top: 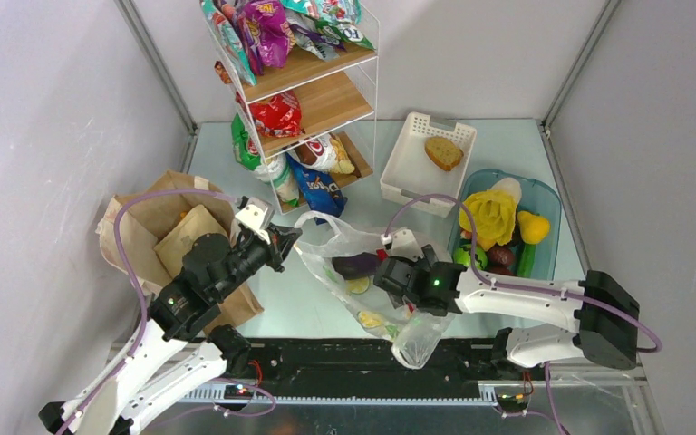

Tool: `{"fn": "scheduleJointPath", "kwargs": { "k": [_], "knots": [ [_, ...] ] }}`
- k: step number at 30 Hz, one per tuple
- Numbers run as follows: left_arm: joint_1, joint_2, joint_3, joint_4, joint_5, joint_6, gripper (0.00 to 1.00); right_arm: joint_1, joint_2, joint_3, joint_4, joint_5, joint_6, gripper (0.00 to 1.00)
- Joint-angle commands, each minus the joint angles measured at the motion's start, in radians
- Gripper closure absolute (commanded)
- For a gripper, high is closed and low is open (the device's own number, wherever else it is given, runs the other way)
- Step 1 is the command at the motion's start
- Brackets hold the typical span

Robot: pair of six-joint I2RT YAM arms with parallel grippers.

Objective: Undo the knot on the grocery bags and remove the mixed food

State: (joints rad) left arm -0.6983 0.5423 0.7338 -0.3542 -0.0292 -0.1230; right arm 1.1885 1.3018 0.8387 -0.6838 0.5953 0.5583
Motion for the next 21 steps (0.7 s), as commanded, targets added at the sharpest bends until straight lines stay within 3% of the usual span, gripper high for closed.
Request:
{"fn": "scheduleJointPath", "kwargs": {
  "k": [1,8,21],
  "knots": [
    [-0.001,-0.008,0.000,0.021,-0.014,0.019,1.00,-0.029,-0.043,0.021,-0.043,0.081,0.050,0.14],
    [-0.002,-0.013,0.000,0.020,-0.017,0.019,1.00,-0.118,-0.058,-0.073,0.152,-0.082,-0.025,0.06],
    [-0.002,-0.013,0.001,0.020,-0.010,0.017,1.00,-0.202,0.079,-0.125,0.372,-0.224,-0.061,0.08]
  ]
}}
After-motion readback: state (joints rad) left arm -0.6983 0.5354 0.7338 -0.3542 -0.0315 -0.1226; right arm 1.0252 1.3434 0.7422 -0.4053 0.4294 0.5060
